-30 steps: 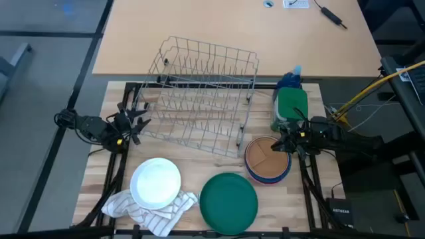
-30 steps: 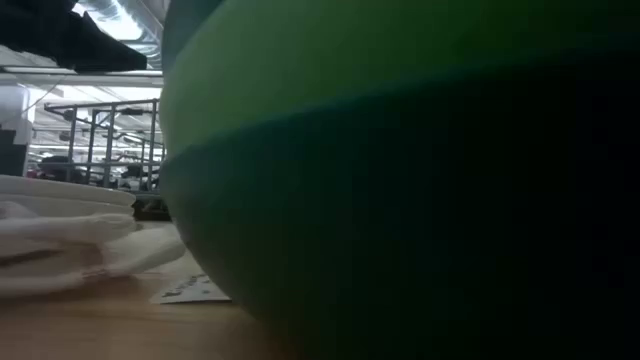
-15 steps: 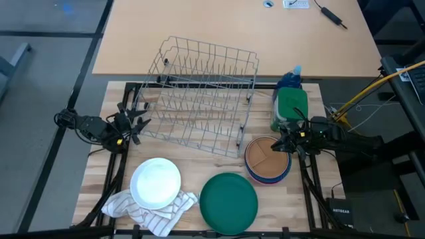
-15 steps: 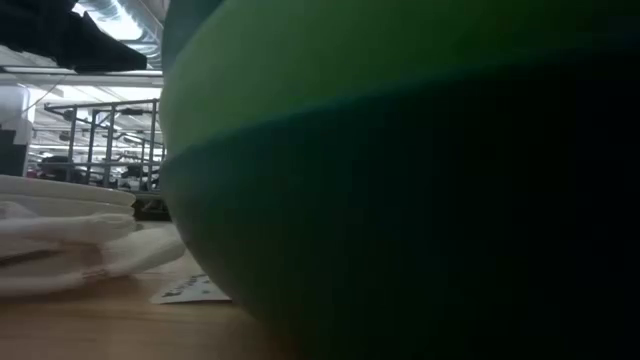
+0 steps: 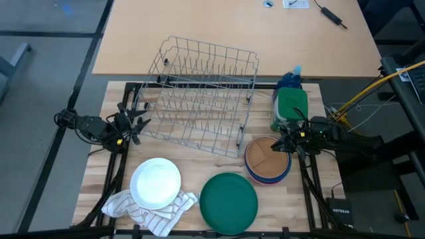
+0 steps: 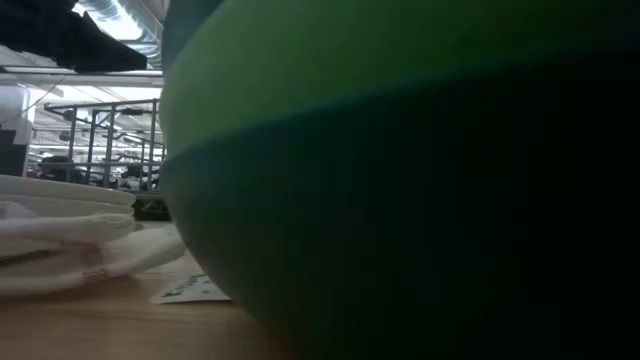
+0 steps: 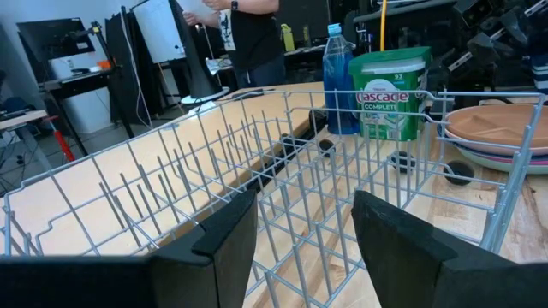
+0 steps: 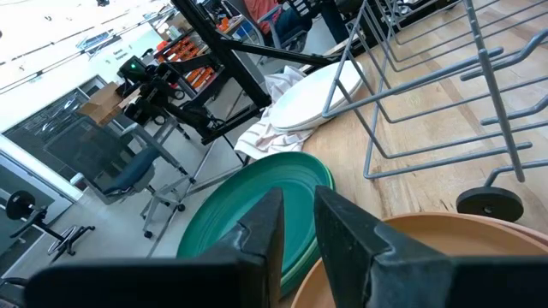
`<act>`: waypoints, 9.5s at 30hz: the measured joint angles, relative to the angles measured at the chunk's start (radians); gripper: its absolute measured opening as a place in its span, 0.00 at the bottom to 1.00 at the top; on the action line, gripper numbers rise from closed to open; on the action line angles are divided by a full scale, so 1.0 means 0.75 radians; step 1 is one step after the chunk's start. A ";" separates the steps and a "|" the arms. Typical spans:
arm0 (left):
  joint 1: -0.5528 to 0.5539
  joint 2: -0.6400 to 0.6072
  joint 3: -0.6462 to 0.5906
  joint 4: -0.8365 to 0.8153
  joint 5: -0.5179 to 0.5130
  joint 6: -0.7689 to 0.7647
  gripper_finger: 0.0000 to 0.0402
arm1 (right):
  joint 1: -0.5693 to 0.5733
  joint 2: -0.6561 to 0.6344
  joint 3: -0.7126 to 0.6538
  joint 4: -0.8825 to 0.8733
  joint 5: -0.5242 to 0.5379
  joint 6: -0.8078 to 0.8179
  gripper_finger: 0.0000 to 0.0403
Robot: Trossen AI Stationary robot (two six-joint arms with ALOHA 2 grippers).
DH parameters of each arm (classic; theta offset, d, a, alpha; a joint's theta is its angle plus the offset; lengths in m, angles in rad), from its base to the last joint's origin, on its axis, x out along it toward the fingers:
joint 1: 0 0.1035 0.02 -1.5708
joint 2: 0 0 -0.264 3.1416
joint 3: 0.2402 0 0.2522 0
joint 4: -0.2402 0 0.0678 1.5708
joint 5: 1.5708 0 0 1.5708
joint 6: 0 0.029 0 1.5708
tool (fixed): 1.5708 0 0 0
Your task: Sort dishes
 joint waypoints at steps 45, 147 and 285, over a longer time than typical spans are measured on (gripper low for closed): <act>0.000 0.000 0.000 0.000 0.000 0.000 0.46 | 0.000 0.000 0.000 0.004 0.000 0.000 0.18; 0.000 0.000 0.001 -0.010 -0.035 -0.631 0.46 | 0.629 2.115 0.928 -0.042 0.534 0.295 0.45; -0.119 1.020 0.157 1.250 0.509 0.097 0.46 | 0.617 2.163 1.289 0.230 1.633 -0.154 0.01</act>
